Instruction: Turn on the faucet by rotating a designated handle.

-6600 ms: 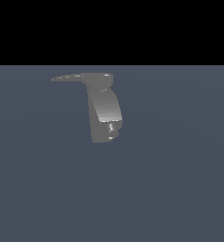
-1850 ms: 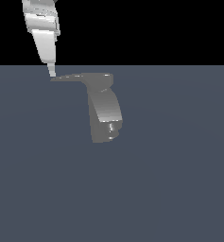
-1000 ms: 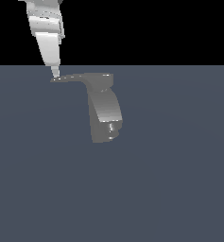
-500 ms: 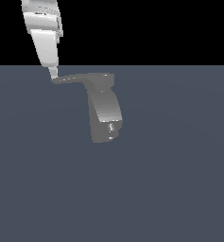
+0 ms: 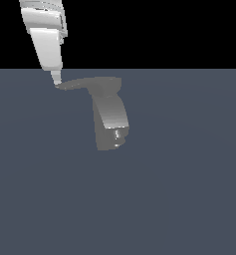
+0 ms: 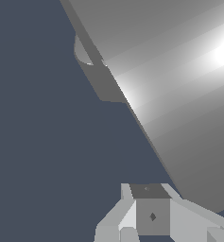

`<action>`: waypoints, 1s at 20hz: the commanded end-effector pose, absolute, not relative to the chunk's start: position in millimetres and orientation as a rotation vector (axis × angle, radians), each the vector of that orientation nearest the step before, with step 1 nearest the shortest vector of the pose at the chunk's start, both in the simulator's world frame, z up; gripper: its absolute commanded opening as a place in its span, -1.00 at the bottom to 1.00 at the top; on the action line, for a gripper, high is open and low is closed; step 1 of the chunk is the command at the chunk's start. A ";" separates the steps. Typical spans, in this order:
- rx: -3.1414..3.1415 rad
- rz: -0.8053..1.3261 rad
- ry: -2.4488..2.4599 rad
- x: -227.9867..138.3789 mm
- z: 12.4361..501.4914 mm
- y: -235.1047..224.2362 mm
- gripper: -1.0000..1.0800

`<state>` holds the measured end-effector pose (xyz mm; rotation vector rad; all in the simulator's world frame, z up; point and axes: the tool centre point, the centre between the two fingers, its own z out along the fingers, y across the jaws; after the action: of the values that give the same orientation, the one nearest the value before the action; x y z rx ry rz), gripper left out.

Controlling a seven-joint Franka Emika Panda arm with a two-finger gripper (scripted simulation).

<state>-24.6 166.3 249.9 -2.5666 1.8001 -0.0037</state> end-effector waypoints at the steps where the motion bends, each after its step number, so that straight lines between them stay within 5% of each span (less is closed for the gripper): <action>1: -2.564 -0.001 1.814 -32.3 248.6 158.6 -1.00; 20: -2.563 -0.003 1.812 -68.0 249.2 122.4 -1.00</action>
<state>-66.4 136.3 249.8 -2.5743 1.7894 -0.0040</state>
